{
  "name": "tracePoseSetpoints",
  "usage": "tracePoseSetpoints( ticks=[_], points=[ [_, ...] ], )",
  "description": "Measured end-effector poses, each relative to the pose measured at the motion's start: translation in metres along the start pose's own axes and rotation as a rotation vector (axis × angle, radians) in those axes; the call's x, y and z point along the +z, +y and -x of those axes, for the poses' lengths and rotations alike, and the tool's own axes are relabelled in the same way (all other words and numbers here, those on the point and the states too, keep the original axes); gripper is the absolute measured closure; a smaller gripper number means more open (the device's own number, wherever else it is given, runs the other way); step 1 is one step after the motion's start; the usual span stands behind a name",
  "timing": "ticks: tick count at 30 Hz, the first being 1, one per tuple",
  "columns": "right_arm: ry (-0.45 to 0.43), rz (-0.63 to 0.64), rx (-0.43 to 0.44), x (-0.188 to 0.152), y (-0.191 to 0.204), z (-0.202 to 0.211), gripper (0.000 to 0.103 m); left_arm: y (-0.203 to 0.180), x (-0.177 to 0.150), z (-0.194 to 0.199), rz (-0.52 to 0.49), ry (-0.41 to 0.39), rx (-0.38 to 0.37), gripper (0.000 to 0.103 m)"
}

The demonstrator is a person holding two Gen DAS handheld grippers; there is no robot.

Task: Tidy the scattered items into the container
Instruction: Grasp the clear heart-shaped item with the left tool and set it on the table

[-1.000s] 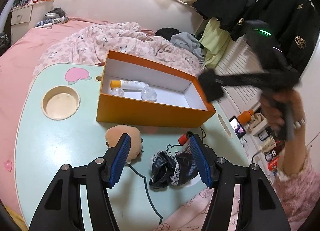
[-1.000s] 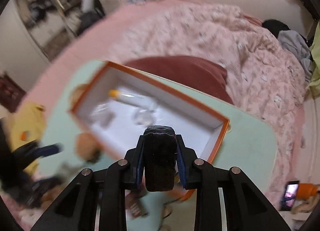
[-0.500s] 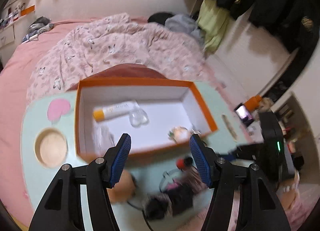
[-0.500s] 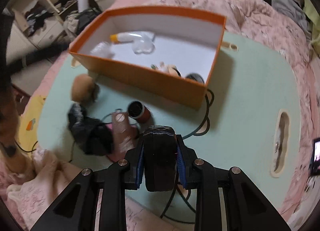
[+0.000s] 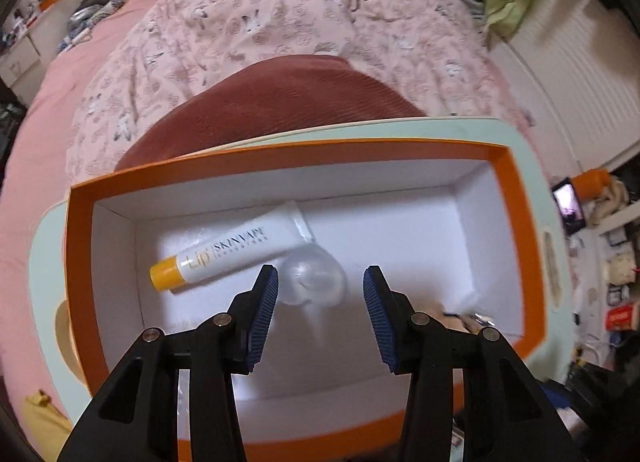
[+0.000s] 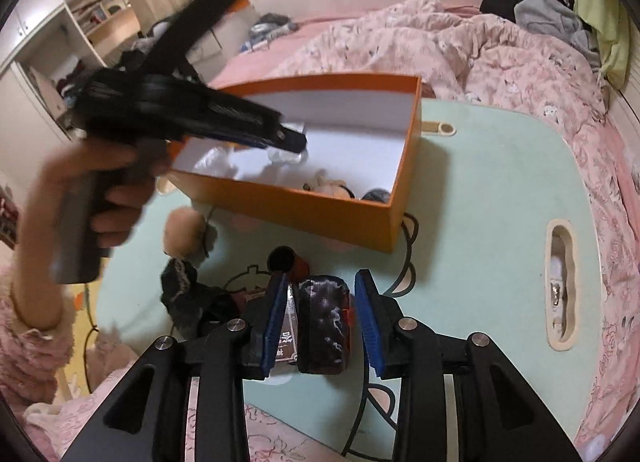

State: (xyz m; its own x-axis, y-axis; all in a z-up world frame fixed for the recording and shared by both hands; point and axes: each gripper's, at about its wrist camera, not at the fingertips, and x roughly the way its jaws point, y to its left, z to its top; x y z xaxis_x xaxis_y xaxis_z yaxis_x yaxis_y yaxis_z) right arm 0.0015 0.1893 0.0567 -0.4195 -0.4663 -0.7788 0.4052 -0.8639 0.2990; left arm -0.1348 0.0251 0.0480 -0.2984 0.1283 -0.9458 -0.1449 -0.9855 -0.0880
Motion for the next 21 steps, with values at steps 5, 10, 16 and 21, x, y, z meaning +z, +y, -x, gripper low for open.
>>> tracePoseSetpoints(
  ticks=[5,10,16,21],
  points=[
    [-0.017,-0.014,0.011,0.000,-0.007,0.006,0.068,-0.004,-0.002,-0.010,-0.043,0.016,0.051,0.059],
    [-0.018,-0.036,0.016,-0.001,-0.013,0.005,0.068,-0.003,-0.003,-0.008,-0.057,0.009,0.024,0.063],
    [-0.017,-0.034,0.008,-0.002,-0.012,0.004,0.068,0.009,-0.014,0.053,-0.048,-0.124,-0.108,0.063],
    [-0.015,-0.037,0.010,-0.001,-0.012,0.004,0.068,0.028,-0.060,0.106,-0.028,-0.235,-0.228,0.063]
  ],
)
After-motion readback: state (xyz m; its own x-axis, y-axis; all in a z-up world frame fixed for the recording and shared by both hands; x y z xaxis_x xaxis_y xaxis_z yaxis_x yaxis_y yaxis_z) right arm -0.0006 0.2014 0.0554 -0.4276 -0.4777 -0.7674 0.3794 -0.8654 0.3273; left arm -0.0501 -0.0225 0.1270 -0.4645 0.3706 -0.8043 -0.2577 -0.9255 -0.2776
